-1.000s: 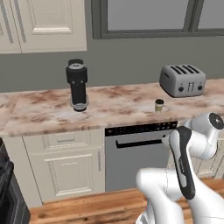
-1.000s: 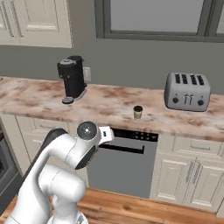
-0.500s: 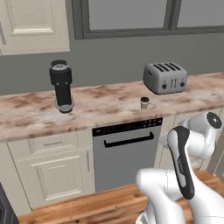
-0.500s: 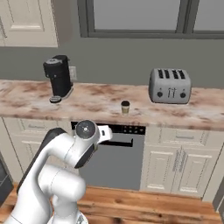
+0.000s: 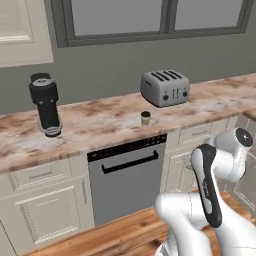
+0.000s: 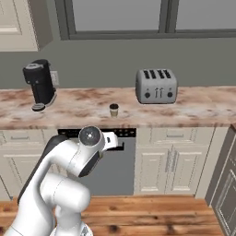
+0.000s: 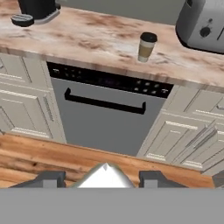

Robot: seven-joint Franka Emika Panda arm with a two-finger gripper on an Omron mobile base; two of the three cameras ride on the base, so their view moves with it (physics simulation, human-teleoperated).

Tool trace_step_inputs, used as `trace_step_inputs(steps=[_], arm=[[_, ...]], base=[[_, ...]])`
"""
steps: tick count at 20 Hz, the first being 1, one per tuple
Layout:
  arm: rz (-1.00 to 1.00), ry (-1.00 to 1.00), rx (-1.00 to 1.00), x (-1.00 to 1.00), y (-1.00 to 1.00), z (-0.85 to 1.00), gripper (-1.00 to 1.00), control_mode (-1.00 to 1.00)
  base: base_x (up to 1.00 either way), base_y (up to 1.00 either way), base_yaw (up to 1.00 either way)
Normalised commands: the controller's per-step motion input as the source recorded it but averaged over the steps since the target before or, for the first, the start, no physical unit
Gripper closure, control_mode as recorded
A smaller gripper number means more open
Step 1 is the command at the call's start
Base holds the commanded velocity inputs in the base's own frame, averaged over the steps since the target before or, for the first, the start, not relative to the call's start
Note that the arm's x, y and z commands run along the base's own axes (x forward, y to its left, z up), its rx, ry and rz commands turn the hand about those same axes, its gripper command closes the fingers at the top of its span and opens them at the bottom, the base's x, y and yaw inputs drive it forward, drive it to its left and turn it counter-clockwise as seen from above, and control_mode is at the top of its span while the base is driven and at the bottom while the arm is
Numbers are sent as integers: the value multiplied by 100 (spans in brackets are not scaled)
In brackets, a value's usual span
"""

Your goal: Move the drinks to the dining counter.

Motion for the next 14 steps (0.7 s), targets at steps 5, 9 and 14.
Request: trace_step_inputs(steps=[5,9,14], arm=[[0,0,0,0,0,0,100,100],[0,0,0,0,0,0,100,100],[0,0,0,0,0,0,100,100]], base=[[-1,-33,-22],[0,-43,-14],[7,-49,-5]])
